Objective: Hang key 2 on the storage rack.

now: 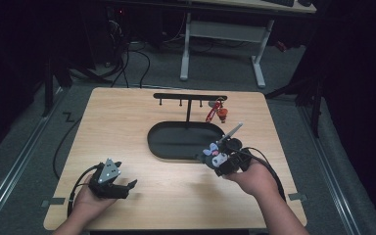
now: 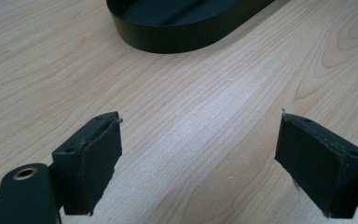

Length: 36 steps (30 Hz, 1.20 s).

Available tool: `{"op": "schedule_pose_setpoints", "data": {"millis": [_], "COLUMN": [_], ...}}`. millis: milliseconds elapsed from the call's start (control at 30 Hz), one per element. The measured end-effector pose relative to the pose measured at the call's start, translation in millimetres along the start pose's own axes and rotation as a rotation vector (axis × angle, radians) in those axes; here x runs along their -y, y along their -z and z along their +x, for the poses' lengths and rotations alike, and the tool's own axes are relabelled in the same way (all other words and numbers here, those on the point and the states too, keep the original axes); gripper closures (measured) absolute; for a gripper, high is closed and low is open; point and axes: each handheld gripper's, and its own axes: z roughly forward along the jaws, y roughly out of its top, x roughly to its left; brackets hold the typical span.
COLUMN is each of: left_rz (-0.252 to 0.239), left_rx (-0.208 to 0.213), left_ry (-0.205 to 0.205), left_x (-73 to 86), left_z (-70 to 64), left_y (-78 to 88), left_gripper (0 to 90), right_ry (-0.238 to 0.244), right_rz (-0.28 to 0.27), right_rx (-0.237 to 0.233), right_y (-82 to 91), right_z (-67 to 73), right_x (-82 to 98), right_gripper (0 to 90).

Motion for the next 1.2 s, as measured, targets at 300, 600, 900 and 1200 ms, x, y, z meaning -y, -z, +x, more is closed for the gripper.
{"op": "schedule_pose_setpoints", "data": {"millis": [300, 600, 900, 1200], "left_rz": [0.014, 0.01, 0.01, 0.009], "left_rx": [-0.004, -0.001, 0.007, 0.016], "left_ry": [-0.006, -0.011, -0.009, -0.01], "left_x": [1.3, 0.4, -0.8, -1.2], "left_z": [1.0, 0.1, 0.8, 1.1], "left_y": [-1.8, -0.3, -3.4, -3.5], "left_gripper": [15.0, 15.0, 15.0, 15.1], "right_ry": [-0.007, -0.015, -0.033, -0.057], "right_rz": [-0.007, -0.007, -0.037, -0.051], "right_rx": [0.018, 0.023, 0.012, 0.038], "right_y": [12.7, 24.1, 41.1, 55.6], "right_z": [-3.6, -3.6, -6.2, -5.1], "right_x": [-8.9, -22.2, -52.9, -91.4], "right_gripper": [46.8, 46.9, 46.9, 46.9]}}
